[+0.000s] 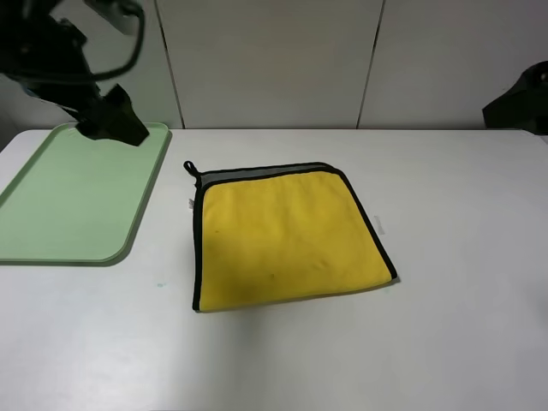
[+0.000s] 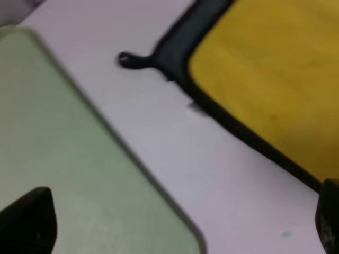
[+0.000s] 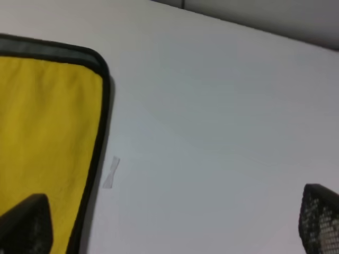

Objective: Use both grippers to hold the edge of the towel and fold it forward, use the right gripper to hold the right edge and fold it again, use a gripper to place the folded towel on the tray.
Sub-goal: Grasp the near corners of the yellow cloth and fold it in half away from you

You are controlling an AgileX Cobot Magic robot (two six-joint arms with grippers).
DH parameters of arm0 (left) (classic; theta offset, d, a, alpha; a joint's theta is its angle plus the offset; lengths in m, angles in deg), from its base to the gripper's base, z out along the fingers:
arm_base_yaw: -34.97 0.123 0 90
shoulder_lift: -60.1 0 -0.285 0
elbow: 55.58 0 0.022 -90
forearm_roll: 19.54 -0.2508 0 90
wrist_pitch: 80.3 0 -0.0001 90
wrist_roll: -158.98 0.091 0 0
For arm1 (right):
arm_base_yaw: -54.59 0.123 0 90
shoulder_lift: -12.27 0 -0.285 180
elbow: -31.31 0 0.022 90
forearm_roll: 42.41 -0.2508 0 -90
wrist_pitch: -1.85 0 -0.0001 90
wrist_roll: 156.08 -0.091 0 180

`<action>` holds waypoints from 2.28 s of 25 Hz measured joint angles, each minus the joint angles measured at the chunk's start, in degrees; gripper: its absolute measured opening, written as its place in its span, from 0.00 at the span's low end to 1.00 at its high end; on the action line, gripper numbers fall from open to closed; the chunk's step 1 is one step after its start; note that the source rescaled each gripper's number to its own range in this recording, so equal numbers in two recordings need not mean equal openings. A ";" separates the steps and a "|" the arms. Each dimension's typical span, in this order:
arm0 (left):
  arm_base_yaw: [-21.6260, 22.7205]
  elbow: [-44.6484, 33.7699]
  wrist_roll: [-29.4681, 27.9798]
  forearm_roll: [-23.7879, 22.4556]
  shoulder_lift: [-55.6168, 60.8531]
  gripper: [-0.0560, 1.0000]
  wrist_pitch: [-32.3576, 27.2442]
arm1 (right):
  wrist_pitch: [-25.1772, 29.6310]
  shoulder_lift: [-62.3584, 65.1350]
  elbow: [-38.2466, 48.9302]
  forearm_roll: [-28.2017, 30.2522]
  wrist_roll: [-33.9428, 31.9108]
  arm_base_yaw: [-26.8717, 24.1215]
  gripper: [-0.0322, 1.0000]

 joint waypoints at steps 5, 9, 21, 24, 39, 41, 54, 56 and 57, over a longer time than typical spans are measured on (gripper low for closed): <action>-8.80 0.45 3.07 0.25 -6.67 0.98 -2.87 | -0.12 -9.10 -0.88 1.13 7.54 9.55 1.00; -12.51 0.45 3.39 0.25 -8.45 0.97 -4.10 | -0.42 -15.98 -0.88 2.78 11.82 16.40 1.00; -21.35 -4.52 5.89 1.49 -9.04 0.95 -4.47 | -0.69 -27.42 -0.88 4.98 25.83 22.80 1.00; -21.35 -4.86 5.89 2.80 -9.08 0.95 -4.28 | -0.56 -28.90 -0.91 6.56 31.22 22.80 1.00; -21.35 -4.86 5.89 5.30 -9.08 0.95 -4.07 | 0.59 -36.28 -0.91 6.76 40.01 22.80 1.00; -21.35 -4.86 5.89 5.41 -9.08 0.95 -4.07 | -0.17 -36.28 -0.59 6.11 40.82 22.80 1.00; -21.35 -4.86 5.89 5.60 -9.08 0.95 -3.96 | -8.79 -36.28 8.23 5.54 48.07 22.80 1.00; -21.35 -4.86 5.89 5.60 -9.08 0.95 -3.96 | -11.24 -36.28 9.05 5.54 48.19 22.80 1.00; -21.35 -4.86 5.89 5.60 -9.08 0.95 -3.96 | -12.09 -36.28 9.46 5.54 48.20 22.80 1.00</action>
